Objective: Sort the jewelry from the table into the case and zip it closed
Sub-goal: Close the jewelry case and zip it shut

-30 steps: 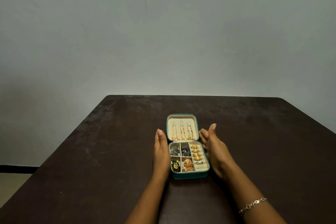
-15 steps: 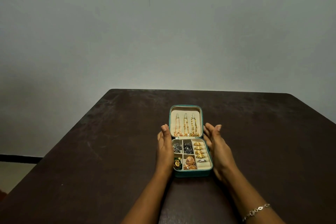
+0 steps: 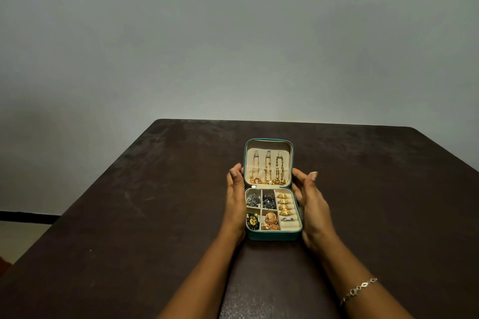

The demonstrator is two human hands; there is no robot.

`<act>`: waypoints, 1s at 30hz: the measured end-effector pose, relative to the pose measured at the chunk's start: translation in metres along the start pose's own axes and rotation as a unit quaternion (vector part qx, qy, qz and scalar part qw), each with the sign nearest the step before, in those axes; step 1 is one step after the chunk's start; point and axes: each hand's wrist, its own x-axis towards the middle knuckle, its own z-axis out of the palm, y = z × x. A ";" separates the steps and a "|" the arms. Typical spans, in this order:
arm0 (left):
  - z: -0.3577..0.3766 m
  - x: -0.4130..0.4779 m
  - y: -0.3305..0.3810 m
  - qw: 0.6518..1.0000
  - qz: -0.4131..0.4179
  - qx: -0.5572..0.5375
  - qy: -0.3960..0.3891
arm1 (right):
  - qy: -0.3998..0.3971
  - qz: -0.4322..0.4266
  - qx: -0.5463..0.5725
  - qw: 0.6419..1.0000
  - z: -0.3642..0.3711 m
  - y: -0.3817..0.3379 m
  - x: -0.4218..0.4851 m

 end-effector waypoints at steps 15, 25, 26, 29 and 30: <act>-0.002 0.001 0.000 0.997 0.005 -0.071 -0.021 | 0.091 -0.016 0.080 0.993 -0.003 -0.002 -0.001; -0.003 0.003 -0.003 0.996 -0.022 -0.090 -0.002 | 0.113 -0.026 0.114 0.987 -0.006 -0.001 -0.007; -0.003 0.003 -0.003 0.996 -0.023 -0.088 0.004 | 0.115 -0.025 0.111 0.987 -0.006 -0.002 -0.009; 0.000 0.001 -0.003 0.997 -0.025 -0.077 0.006 | 0.114 -0.027 0.100 0.988 -0.007 -0.001 -0.012; 0.000 0.000 -0.003 0.997 -0.025 -0.074 0.003 | 0.110 -0.027 0.099 0.989 -0.009 0.001 -0.012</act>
